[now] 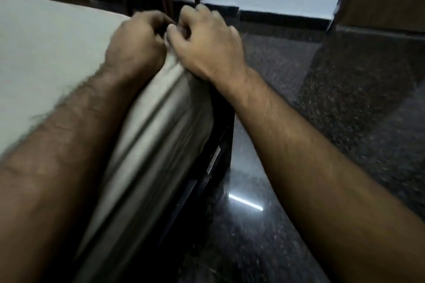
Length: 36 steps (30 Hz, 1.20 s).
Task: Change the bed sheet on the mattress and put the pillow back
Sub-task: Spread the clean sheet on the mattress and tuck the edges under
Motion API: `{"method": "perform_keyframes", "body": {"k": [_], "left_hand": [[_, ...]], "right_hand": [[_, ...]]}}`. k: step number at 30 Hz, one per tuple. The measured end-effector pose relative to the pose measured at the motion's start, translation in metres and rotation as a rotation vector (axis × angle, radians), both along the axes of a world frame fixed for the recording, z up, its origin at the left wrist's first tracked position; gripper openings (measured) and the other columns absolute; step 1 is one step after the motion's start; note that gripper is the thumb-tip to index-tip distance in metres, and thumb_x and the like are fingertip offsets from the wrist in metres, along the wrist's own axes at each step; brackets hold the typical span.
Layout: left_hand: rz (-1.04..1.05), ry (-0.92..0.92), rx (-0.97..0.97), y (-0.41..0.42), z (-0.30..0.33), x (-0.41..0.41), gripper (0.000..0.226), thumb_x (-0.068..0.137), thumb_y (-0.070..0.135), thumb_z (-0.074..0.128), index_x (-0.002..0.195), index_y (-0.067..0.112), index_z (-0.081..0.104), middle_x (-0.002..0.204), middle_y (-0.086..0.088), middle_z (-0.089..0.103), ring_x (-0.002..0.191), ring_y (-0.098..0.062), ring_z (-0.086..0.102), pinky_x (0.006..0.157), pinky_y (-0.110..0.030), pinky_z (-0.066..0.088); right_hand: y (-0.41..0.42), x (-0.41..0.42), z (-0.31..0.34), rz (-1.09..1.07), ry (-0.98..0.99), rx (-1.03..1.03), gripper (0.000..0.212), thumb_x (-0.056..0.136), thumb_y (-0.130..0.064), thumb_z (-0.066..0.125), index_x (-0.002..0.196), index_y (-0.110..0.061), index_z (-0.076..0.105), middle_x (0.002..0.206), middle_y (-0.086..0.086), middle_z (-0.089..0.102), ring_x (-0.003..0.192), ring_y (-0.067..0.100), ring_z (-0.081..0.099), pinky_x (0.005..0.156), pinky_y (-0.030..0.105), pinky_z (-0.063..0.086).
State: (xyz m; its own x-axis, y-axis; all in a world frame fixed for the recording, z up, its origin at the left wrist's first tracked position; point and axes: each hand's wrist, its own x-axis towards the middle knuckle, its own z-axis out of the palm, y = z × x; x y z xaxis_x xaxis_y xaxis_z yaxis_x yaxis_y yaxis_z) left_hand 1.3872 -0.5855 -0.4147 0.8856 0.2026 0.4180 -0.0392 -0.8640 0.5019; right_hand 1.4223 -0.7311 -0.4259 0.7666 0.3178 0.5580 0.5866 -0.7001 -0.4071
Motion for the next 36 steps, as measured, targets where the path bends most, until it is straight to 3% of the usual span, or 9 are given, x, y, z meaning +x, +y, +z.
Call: {"method": "perform_keyframes", "body": {"k": [3, 6, 8, 11, 13, 20, 26, 31, 36], "left_hand": [[0.169, -0.3, -0.09, 0.003, -0.008, -0.012, 0.042, 0.081, 0.016, 0.041, 0.113, 0.016, 0.069, 0.119, -0.009, 0.063, 0.112, -0.022, 0.059, 0.099, -0.03, 0.045], [0.454, -0.474, -0.058, 0.004, -0.014, -0.021, 0.037, 0.088, 0.009, 0.039, 0.116, 0.004, 0.061, 0.122, -0.018, 0.058, 0.115, -0.034, 0.055, 0.104, -0.039, 0.04], [0.547, -0.368, -0.07, 0.001, -0.015, -0.016, 0.043, 0.097, 0.02, 0.04, 0.13, -0.003, 0.054, 0.134, -0.023, 0.054, 0.127, -0.039, 0.05, 0.112, -0.044, 0.036], [0.648, -0.002, -0.03, -0.007, -0.012, -0.011, 0.07, 0.101, 0.042, 0.032, 0.151, -0.006, 0.033, 0.157, -0.027, 0.035, 0.15, -0.038, 0.027, 0.124, -0.048, 0.02], [0.618, 0.189, 0.047, -0.011, -0.007, -0.009, 0.074, 0.1, 0.046, 0.027, 0.156, -0.003, 0.024, 0.163, -0.026, 0.024, 0.154, -0.038, 0.016, 0.125, -0.051, 0.013], [0.505, 0.679, 0.002, 0.001, 0.015, 0.004, 0.077, 0.104, 0.052, 0.025, 0.161, 0.013, -0.01, 0.167, -0.017, -0.02, 0.154, -0.034, -0.018, 0.123, -0.052, -0.008], [0.453, 0.796, -0.092, 0.006, 0.014, 0.009, 0.08, 0.104, 0.055, 0.022, 0.157, 0.017, -0.024, 0.163, -0.013, -0.033, 0.15, -0.031, -0.03, 0.12, -0.049, -0.016], [0.471, 0.816, -0.135, 0.006, 0.016, 0.008, 0.085, 0.083, 0.065, -0.007, 0.15, 0.02, -0.034, 0.162, -0.013, -0.035, 0.15, -0.032, -0.031, 0.117, -0.046, -0.023], [0.498, 0.857, -0.176, 0.004, 0.026, 0.008, 0.075, 0.092, 0.061, -0.003, 0.141, 0.024, -0.046, 0.162, -0.013, -0.033, 0.15, -0.031, -0.03, 0.115, -0.044, -0.028]], "right_hand": [[0.013, 0.021, 0.016, 0.058, 0.302, -0.105, 0.039, 0.098, -0.05, 0.039, 0.127, -0.026, 0.05, 0.127, 0.003, 0.047, 0.116, 0.03, 0.056, 0.091, 0.044, 0.041], [0.02, 0.033, 0.024, 0.224, 0.459, -0.22, 0.057, 0.101, -0.048, 0.038, 0.155, -0.032, 0.028, 0.151, 0.004, 0.041, 0.137, 0.031, 0.046, 0.114, 0.047, 0.034], [0.019, 0.036, 0.029, 0.284, 0.483, -0.287, 0.06, 0.102, -0.053, 0.034, 0.159, -0.042, 0.018, 0.161, -0.011, 0.035, 0.145, 0.021, 0.039, 0.119, 0.046, 0.03], [0.017, 0.036, 0.031, 0.282, 0.525, -0.394, 0.055, 0.103, -0.059, 0.026, 0.156, -0.051, 0.013, 0.166, -0.016, 0.018, 0.146, 0.029, 0.036, 0.116, 0.052, 0.031], [0.018, 0.034, 0.034, 0.284, 0.575, -0.449, 0.054, 0.105, -0.058, 0.023, 0.157, -0.05, 0.012, 0.168, -0.017, 0.01, 0.146, 0.033, 0.034, 0.113, 0.053, 0.031], [0.021, 0.043, 0.043, 0.324, 0.59, -0.517, 0.06, 0.105, -0.052, 0.024, 0.161, -0.036, 0.008, 0.15, 0.003, 0.041, 0.124, 0.035, 0.052, 0.096, 0.049, 0.047], [0.022, 0.044, 0.046, 0.279, 0.571, -0.488, 0.064, 0.101, -0.058, 0.03, 0.159, -0.038, 0.012, 0.133, 0.005, 0.053, 0.115, 0.03, 0.057, 0.087, 0.048, 0.051], [0.022, 0.044, 0.053, 0.283, 0.628, -0.511, 0.071, 0.098, -0.063, 0.032, 0.16, -0.037, 0.009, 0.143, 0.001, 0.048, 0.123, 0.028, 0.054, 0.085, 0.046, 0.051], [0.027, 0.043, 0.06, 0.274, 0.67, -0.534, 0.075, 0.097, -0.061, 0.042, 0.161, -0.033, 0.014, 0.144, 0.002, 0.048, 0.122, 0.027, 0.054, 0.079, 0.045, 0.054]]}}
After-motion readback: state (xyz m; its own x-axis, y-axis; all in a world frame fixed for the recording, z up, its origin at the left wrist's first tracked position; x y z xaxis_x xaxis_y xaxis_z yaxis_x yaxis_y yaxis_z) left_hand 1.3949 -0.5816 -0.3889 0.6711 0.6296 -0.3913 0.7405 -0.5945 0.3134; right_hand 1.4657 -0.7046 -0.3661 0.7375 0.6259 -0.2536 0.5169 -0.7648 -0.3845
